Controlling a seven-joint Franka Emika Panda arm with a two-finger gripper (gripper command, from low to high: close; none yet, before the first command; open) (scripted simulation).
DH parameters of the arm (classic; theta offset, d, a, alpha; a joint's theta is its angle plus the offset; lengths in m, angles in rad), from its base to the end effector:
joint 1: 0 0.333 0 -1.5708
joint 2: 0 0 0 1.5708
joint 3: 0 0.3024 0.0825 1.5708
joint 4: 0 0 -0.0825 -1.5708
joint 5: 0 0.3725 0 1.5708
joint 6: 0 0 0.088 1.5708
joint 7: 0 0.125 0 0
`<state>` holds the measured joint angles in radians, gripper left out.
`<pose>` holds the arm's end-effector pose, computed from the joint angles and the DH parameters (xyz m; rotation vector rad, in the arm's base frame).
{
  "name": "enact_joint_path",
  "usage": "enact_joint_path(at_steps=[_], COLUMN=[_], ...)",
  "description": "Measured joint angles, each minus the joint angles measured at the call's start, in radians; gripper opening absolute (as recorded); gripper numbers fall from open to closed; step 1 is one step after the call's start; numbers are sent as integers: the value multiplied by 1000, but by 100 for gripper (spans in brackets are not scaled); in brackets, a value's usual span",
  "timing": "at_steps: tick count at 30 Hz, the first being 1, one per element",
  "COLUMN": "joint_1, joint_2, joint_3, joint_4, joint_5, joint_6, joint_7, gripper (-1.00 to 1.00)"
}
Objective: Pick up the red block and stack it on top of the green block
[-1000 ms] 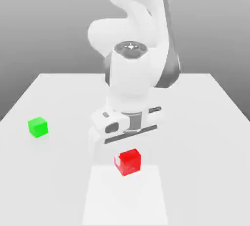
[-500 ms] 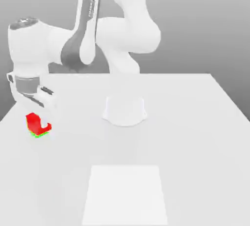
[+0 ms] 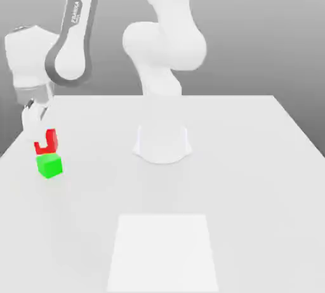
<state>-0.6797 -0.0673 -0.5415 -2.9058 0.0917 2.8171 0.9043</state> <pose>0.1165 -0.3147 0.1792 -1.3790 2.7479 0.0342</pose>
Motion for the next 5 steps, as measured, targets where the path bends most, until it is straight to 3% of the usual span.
enact_joint_path(at_steps=[5], joint_1=[18], joint_2=[90], joint_3=[6], joint_4=[2], joint_5=[72], joint_6=[91], joint_7=[-49], gripper=[-100])
